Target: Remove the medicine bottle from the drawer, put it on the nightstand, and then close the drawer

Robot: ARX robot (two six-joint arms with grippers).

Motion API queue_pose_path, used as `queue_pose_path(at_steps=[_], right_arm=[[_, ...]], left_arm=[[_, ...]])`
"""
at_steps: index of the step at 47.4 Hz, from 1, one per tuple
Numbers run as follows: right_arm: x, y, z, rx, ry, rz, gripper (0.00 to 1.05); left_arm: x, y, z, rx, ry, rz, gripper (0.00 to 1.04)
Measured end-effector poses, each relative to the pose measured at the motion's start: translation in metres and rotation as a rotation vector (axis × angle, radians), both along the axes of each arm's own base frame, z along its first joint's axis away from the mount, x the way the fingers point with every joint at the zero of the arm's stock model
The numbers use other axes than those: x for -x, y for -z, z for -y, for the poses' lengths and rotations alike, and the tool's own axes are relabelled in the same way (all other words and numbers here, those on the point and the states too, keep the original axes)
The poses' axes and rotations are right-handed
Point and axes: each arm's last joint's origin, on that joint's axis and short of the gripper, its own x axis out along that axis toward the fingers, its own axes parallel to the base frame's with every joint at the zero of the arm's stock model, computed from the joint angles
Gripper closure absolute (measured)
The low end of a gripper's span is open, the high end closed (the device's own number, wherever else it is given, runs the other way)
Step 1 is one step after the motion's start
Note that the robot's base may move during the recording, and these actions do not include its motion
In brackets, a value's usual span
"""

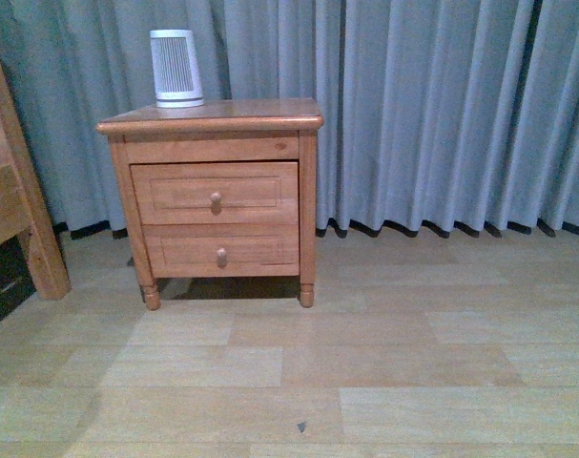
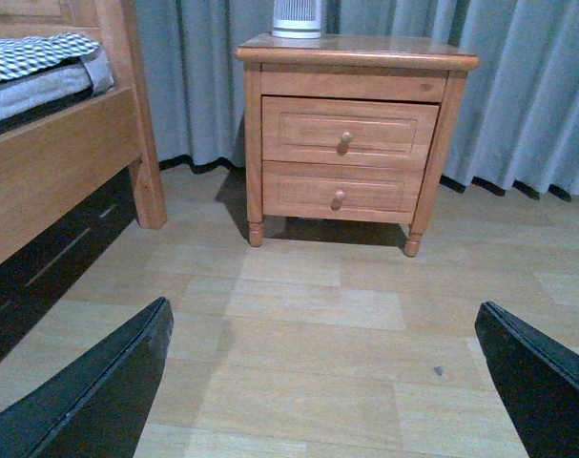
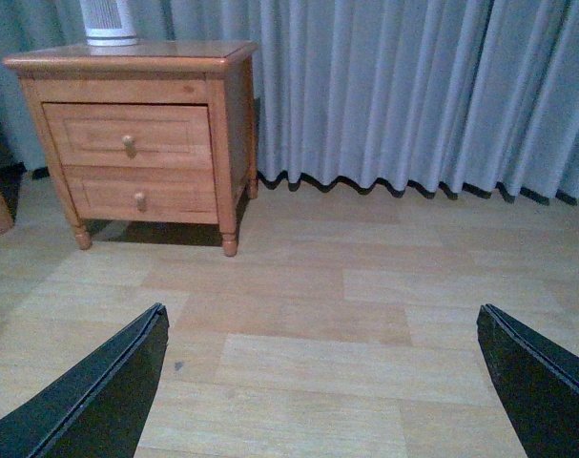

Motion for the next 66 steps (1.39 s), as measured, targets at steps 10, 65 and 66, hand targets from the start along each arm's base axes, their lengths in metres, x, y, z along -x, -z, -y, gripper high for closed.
queue_pose_path(at_steps=[10,65,66], right_arm=[[0.0000,0.0000,0.0000,0.000,0.000,0.000,0.07],[0.0000,0.0000,0.0000,0.000,0.000,0.000,0.07],[0.0000,0.0000,0.0000,0.000,0.000,0.000,0.07]], left_arm=[[0.0000,0.0000,0.0000,0.000,0.000,0.000,0.06],[0.0000,0.0000,0.0000,0.000,0.000,0.000,0.06],[0.0000,0.0000,0.0000,0.000,0.000,0.000,0.06]])
